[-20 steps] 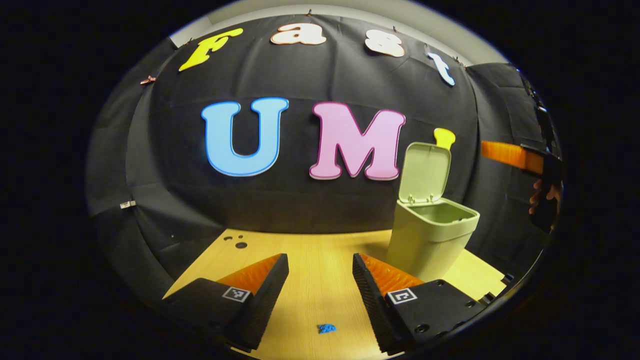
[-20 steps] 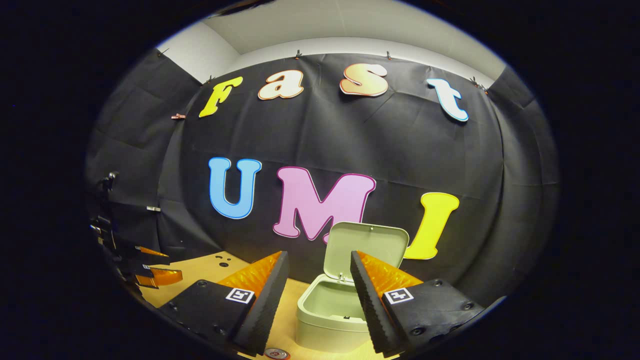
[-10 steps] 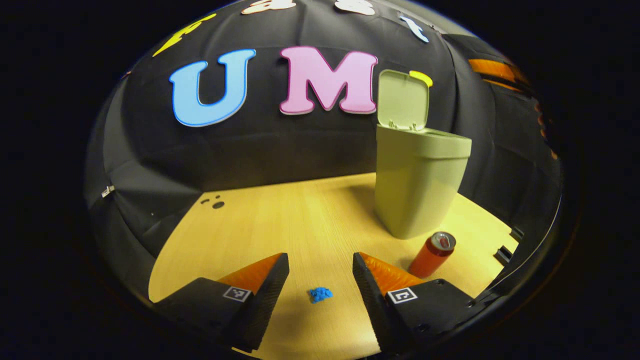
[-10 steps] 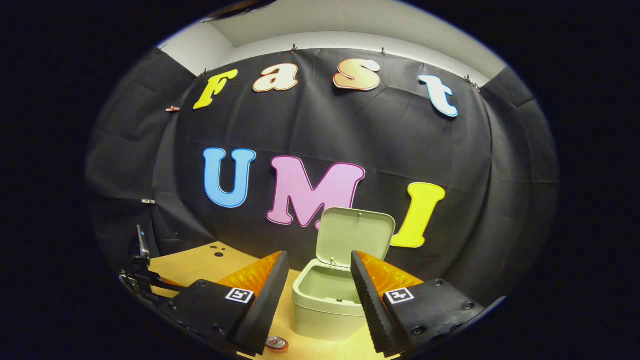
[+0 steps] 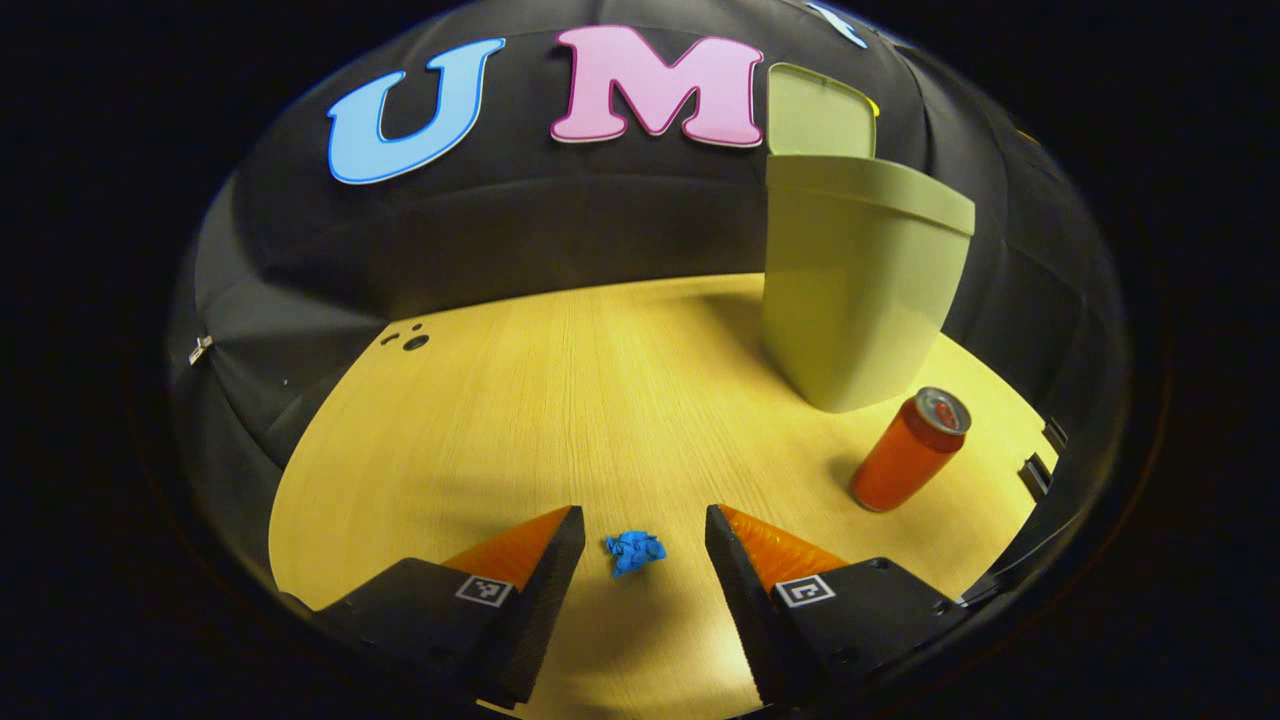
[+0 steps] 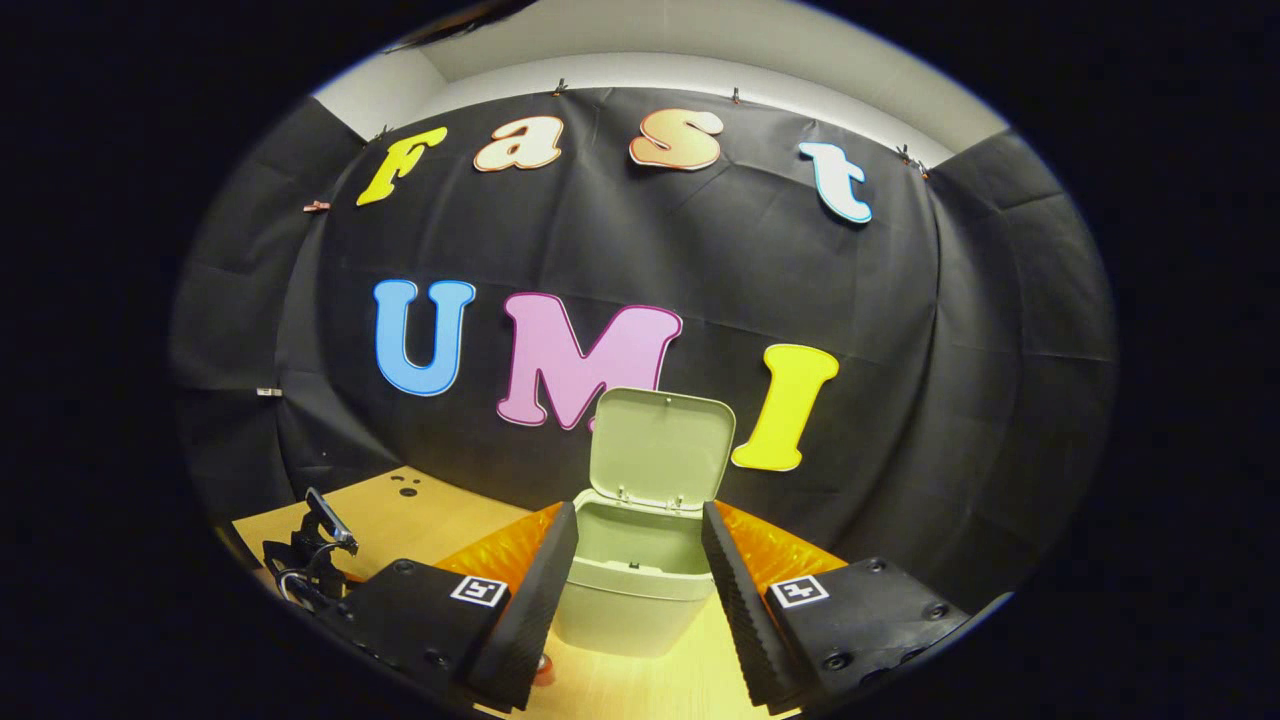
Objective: Press the lid of the desktop garbage bin to open it, pick up the crumpled paper on the desktop and throw it into the bin, then pick up the pop can on the desktop and drop it into the bin, and finally close the garbage bin lid.
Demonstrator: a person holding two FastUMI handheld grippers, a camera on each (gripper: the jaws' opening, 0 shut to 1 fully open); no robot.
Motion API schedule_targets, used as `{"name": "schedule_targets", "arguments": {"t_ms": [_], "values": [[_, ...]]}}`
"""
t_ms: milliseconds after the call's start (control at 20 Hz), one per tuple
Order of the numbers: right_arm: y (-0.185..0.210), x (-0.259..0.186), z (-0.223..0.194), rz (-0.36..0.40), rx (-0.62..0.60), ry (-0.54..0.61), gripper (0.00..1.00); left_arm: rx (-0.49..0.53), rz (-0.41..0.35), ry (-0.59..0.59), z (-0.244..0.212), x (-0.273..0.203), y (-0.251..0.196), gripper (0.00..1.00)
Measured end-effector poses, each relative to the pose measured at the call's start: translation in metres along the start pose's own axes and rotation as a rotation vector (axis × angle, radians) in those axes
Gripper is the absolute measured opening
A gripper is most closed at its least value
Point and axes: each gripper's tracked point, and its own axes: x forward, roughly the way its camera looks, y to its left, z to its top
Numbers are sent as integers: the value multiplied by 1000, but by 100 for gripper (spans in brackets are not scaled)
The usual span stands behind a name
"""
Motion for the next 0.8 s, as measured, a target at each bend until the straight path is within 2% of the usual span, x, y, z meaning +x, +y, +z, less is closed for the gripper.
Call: {"name": "schedule_targets", "arguments": {"t_ms": [350, 400, 800], "values": [[-7, -13, -8, -30, 15, 33, 80, 23, 15, 86, -24, 25, 8, 80], [-9, -15, -9, -33, 13, 36, 80, 19, 20, 95, -26, 27, 9, 82], [-15, -15, -17, -51, 34, 65, 80, -22, 36, 189, -48, 44, 14, 80]]}}
